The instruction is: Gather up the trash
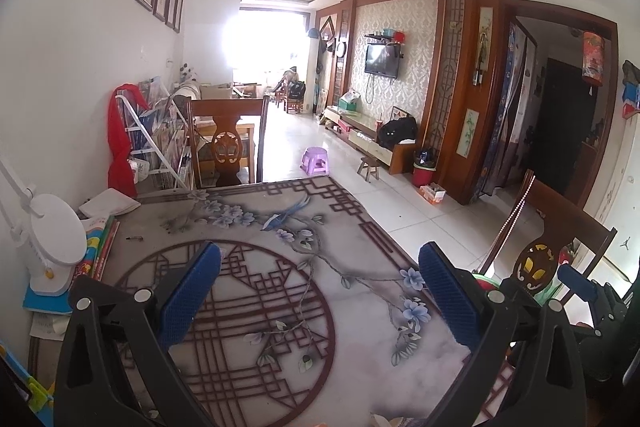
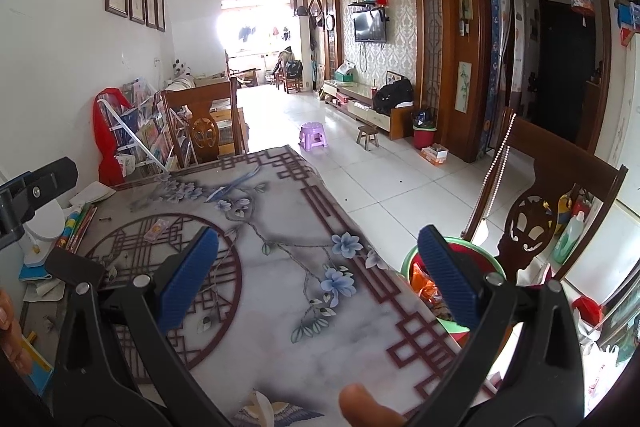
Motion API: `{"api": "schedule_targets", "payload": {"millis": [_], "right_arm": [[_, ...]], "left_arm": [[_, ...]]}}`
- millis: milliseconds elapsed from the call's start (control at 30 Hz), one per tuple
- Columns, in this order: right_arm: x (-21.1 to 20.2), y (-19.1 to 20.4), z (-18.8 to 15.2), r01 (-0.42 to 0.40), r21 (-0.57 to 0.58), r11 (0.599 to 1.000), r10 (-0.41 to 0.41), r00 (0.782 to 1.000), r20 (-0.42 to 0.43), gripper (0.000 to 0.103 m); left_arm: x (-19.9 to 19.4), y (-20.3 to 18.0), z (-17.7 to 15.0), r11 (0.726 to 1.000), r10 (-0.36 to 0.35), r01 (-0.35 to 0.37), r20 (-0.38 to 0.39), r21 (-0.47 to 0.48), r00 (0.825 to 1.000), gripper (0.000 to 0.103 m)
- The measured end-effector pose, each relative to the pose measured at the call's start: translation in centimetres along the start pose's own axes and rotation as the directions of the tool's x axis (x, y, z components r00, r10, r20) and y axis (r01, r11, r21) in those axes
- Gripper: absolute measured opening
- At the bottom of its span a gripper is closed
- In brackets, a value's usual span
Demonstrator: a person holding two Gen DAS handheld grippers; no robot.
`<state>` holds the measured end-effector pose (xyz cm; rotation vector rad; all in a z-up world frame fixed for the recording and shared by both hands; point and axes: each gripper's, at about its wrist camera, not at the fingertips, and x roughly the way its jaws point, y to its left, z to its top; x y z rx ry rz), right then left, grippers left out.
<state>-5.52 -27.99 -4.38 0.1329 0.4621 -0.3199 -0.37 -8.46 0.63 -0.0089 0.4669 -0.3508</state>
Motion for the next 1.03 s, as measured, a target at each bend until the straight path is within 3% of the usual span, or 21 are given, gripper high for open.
{"api": "schedule_targets", "payload": {"millis": [767,900,1033], "right_arm": [[4.1,0.9,-0.9,-0.029,-0.029,0.999,0.026,0.996,-0.089,0.098],[6.6,1.2,-2.0,-0.045,-0.070,0.997,0.036,0.991,-0.131,0.098],[12.3,2.1,-5.2,-0.058,-0.183,0.981,0.021,0.980,-0.196,0.098]], "left_arm": [[2.8,0.4,-0.2,1.000,0.007,-0.007,-0.050,-0.003,0.999,0.095],[3.7,0.8,-0.5,1.000,0.020,-0.021,-0.077,-0.008,0.997,0.095],[4.6,2.3,-1.6,0.997,0.069,-0.073,-0.112,-0.034,0.991,0.095]]}}
